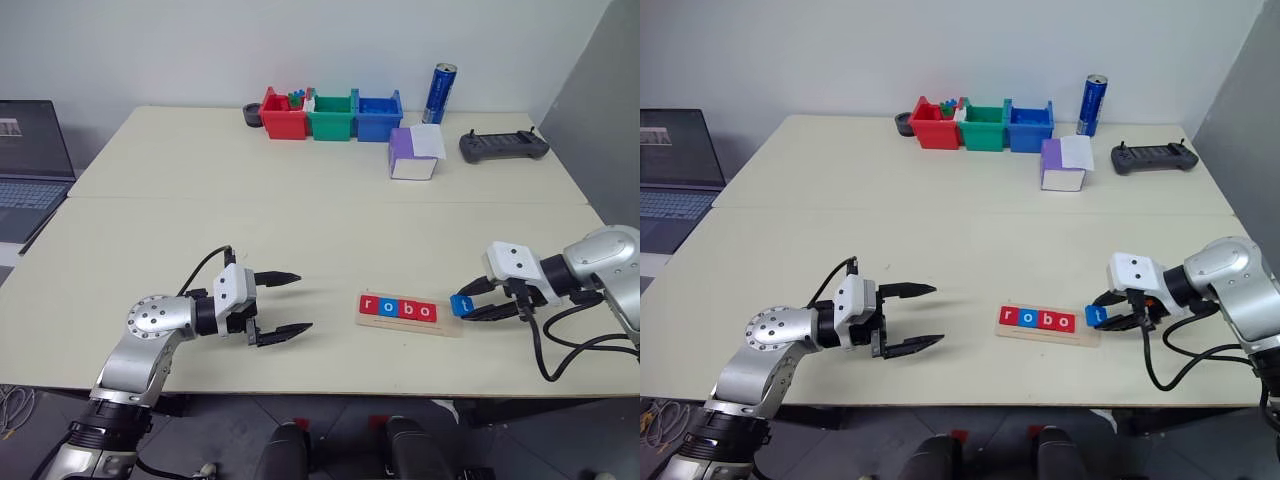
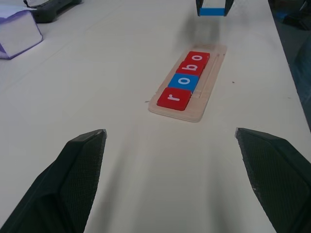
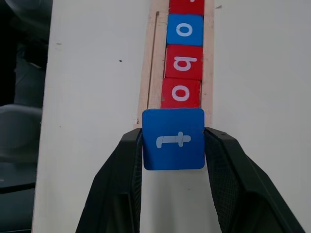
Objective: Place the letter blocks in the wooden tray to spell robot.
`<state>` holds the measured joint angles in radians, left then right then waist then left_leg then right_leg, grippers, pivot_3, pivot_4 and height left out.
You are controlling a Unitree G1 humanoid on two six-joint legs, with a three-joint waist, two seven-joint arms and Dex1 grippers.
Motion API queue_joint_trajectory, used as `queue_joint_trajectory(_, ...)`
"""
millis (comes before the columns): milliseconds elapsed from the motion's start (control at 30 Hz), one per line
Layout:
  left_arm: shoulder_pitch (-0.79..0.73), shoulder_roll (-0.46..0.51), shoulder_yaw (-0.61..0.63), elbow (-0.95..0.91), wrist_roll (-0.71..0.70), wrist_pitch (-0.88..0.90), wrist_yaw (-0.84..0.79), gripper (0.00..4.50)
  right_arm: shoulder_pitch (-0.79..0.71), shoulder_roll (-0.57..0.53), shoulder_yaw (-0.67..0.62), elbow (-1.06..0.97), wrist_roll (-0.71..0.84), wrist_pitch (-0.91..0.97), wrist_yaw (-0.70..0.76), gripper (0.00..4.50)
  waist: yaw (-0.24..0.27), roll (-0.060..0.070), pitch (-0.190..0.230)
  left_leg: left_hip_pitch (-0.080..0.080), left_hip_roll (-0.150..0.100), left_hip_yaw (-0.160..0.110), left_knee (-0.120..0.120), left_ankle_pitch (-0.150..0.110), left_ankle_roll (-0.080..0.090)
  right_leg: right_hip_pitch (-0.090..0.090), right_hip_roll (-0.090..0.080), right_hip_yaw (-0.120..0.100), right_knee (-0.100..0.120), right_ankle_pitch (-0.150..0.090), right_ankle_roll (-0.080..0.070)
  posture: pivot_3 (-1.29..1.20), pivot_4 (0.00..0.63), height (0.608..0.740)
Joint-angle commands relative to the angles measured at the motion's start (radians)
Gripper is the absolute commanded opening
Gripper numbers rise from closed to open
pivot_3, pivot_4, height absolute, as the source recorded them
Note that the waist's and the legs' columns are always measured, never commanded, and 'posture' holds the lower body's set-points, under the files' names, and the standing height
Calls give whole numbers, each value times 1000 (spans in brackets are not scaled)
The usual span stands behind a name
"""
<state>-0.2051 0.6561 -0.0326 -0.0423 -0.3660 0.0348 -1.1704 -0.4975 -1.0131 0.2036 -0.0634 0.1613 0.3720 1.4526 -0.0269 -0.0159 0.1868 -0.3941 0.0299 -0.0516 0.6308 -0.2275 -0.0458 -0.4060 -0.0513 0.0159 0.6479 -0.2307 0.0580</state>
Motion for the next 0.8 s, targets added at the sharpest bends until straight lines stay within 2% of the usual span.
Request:
queue_joint_trajectory(33,-13,-1,4,-12,2,-18,-3,4500,0,3,24,-48,-40,41,-43,1468,-2,0,0,0,0,0,0,0,0,0,0,0,0,0,0,0,150,740)
queue_joint_trajectory(400,-16,-8,-1,-10,8,-18,-4,4500,-50,76,107,-21,-110,91,-94,1468,-4,0,0,0,0,0,0,0,0,0,0,0,0,0,0,0,150,740)
queue_joint_trajectory(800,-2,-6,3,-22,9,-15,3,4500,-64,91,137,23,-152,94,-103,1468,-4,0,0,0,0,0,0,0,0,-1,0,0,0,0,0,0,150,740)
